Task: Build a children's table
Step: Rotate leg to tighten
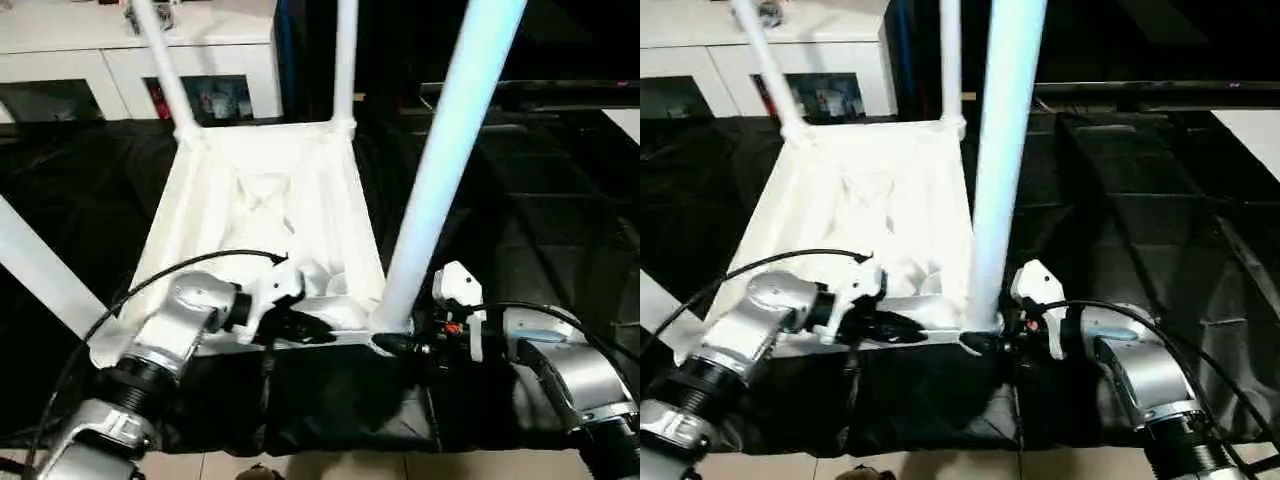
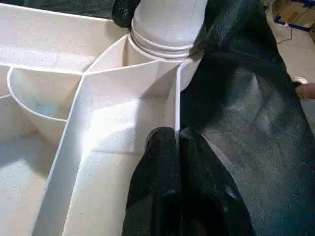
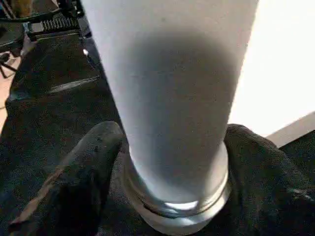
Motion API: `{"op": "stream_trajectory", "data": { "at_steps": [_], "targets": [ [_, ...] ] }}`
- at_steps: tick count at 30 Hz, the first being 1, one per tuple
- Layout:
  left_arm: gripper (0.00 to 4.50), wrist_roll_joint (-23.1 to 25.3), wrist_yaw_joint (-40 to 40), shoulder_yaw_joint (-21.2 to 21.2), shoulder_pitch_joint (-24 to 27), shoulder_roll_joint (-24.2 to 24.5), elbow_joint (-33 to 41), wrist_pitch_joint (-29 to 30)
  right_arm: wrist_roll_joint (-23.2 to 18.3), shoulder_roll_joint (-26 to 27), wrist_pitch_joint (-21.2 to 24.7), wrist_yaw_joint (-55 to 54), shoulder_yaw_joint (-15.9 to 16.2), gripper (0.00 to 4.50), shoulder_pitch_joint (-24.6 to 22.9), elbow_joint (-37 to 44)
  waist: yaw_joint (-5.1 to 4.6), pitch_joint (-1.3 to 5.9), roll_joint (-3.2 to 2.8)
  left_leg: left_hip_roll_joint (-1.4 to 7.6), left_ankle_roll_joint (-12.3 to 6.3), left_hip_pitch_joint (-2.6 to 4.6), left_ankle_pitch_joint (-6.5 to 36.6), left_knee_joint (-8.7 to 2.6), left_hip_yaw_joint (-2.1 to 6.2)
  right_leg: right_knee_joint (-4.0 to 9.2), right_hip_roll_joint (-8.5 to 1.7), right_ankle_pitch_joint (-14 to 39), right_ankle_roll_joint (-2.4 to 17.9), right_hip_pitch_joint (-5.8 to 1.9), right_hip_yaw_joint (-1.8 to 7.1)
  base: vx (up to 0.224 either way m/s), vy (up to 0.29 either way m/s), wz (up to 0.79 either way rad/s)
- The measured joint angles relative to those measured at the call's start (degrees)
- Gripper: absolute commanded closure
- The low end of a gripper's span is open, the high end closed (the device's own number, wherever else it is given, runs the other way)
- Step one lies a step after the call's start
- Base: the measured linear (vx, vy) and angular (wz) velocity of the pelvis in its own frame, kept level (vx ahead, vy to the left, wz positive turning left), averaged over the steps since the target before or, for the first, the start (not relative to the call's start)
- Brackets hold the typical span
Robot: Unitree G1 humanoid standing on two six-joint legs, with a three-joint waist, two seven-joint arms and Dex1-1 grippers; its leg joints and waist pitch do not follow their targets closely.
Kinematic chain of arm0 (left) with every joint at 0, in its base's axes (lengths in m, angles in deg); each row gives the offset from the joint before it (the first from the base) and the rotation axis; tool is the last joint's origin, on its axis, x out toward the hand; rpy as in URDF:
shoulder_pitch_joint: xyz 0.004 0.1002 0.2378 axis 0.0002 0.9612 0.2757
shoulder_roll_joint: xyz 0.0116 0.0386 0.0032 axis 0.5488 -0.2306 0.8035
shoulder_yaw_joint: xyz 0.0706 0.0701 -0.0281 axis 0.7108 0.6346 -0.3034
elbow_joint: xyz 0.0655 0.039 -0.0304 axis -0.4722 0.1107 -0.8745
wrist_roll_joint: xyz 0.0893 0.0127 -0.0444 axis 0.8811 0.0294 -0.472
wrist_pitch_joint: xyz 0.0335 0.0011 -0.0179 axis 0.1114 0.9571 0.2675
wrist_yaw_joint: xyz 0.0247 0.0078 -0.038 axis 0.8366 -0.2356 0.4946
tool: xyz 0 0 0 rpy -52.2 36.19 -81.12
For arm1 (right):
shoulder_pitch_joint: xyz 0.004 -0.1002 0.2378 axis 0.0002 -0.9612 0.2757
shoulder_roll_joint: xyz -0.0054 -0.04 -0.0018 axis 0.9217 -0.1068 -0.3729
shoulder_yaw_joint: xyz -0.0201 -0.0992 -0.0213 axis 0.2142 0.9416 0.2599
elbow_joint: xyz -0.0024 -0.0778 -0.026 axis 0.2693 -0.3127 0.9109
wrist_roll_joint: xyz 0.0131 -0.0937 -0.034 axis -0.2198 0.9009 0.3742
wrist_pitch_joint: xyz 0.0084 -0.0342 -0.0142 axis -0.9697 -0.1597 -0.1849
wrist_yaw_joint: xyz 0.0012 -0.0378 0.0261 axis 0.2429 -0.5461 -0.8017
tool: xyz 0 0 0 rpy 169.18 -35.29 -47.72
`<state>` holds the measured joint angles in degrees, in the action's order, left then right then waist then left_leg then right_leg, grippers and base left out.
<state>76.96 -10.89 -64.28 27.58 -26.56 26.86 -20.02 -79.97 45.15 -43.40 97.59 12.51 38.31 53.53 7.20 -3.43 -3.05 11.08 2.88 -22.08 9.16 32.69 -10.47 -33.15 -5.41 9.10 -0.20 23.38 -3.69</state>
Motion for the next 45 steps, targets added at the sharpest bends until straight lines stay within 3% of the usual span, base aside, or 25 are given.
{"op": "stream_trajectory", "data": {
  "at_steps": [11, 21, 29, 32, 37, 38, 41, 45],
  "targets": [
    [4.5, -0.3, -1.1, 0.1, 0.0, 0.7, 0.0, 0.0, -0.7, 0.1, -0.1, 0.9, 0.3, 1.84, 0.2, -0.7, -0.06, -0.03, 0.07, 0.01, 0.0, -0.02, 0.0, 0.0, -0.03, -0.01, 0.0, 0.0, 0.0, 0.0, 0.01, 0.0, 0.0, 0.0],
    [4.5, 0.0, 1.6, -0.1, 0.1, 0.1, -0.2, -1.1, -0.2, 2.6, -0.8, -3.4, 0.0, 1.86, -1.4, 0.1, -0.19, -0.11, 0.19, 0.0, 0.01, 0.0, 0.0, -0.05, -0.02, -0.01, 0.0, 0.0, 0.0, -0.01, 0.01, 0.0, 0.0, 0.0],
    [4.5, 2.9, 15.6, -2.8, 1.1, -5.2, 0.0, 0.2, 3.5, 13.9, -1.9, -24.8, -4.1, 1.86, 0.3, -4.7, -2.99, -0.3, 0.63, -0.1, 0.12, 0.21, -0.1, -0.14, 0.13, 0.12, -0.01, 0.2, -0.3, 0.0, 0.02, 0.0, 0.0, 0.0],
    [4.5, 4.7, 22.5, -4.1, 2.1, -8.4, 1.5, 2.2, 5.7, 19.8, -2.0, -35.0, -5.7, 1.86, 2.9, -8.1, -4.13, -0.44, 0.89, -0.19, 0.14, 0.4, -0.1, -0.24, 0.33, 0.18, 0.0, 0.2, -0.3, 0.0, -0.04, 0.0, 0.0, 0.0],
    [4.5, 5.3, 26.9, -4.3, 2.9, -9.8, 3.2, 4.2, 7.6, 23.1, -3.1, -41.4, -5.9, 1.86, 5.5, -11.6, -4.67, -0.51, 0.95, -0.31, 0.15, 0.69, 0.0, -0.51, 0.52, 0.36, 0.0, 0.2, -0.4, -0.01, -0.11, 0.0, 0.0, 0.0],
    [4.5, 5.3, 27.0, -4.3, 3.0, -9.8, 3.3, 4.2, 7.6, 23.1, -3.5, -41.3, -5.9, 1.51, 5.5, -11.8, -4.67, -0.51, 0.95, -0.33, 0.15, 0.7, 0.0, -0.67, 0.52, 0.47, 0.0, 0.2, -0.4, 0.0, -0.11, 0.0, 0.0, 0.0],
    [4.5, 5.3, 27.0, -4.3, 3.4, -9.8, 4.0, 4.2, 7.6, 22.6, -3.7, -40.4, -5.9, 1.11, 5.4, -11.5, -4.63, -0.5, 0.94, -0.37, 0.15, 0.7, 0.0, -0.81, 0.5, 0.59, 0.02, 0.2, -0.3, -0.01, -0.07, 0.0, 0.0, 0.0],
    [4.5, 5.3, 24.7, -3.2, 3.7, -9.7, 5.2, 4.3, 8.1, 19.0, -3.5, -35.6, -4.7, 0.94, 4.4, -9.3, -3.6, -0.5, 0.94, -0.37, 0.16, 0.67, 0.0, -0.82, 0.4, 0.49, 0.02, 0.1, -0.3, -0.03, 0.04, 0.0, 0.0, 0.0]
  ]
}}
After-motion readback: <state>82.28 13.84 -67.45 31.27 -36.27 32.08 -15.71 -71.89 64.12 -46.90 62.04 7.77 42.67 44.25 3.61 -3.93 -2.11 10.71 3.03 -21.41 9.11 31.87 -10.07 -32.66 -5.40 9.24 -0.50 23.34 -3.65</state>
